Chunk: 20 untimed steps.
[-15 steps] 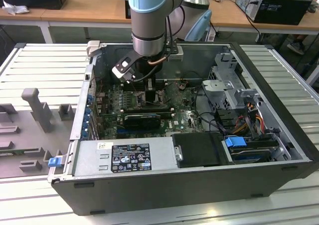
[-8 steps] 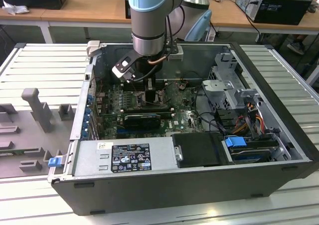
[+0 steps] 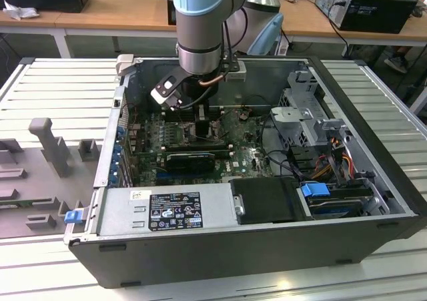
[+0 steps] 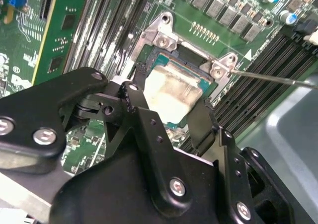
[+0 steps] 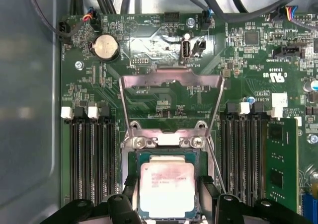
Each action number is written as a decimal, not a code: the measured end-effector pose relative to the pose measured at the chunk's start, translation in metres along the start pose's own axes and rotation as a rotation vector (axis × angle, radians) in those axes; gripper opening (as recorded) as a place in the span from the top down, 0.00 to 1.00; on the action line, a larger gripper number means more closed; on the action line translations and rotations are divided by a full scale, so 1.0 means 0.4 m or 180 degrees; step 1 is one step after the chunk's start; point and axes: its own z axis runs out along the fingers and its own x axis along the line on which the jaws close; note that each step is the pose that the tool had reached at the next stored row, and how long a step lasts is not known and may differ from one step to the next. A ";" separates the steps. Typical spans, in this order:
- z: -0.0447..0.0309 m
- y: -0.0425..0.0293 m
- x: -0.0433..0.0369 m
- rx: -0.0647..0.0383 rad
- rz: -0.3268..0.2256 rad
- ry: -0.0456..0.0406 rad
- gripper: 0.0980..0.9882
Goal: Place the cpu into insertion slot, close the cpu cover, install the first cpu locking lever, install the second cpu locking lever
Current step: 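Place the cpu into insertion slot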
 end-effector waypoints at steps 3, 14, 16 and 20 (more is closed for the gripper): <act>0.001 0.000 0.002 0.0000 -0.0040 0.0002 0.44; 0.001 0.002 -0.006 0.0002 -0.0175 0.0009 0.44; 0.001 0.002 -0.007 0.0002 -0.0175 0.0009 0.44; -0.003 0.002 -0.007 0.0002 -0.0175 0.0011 0.44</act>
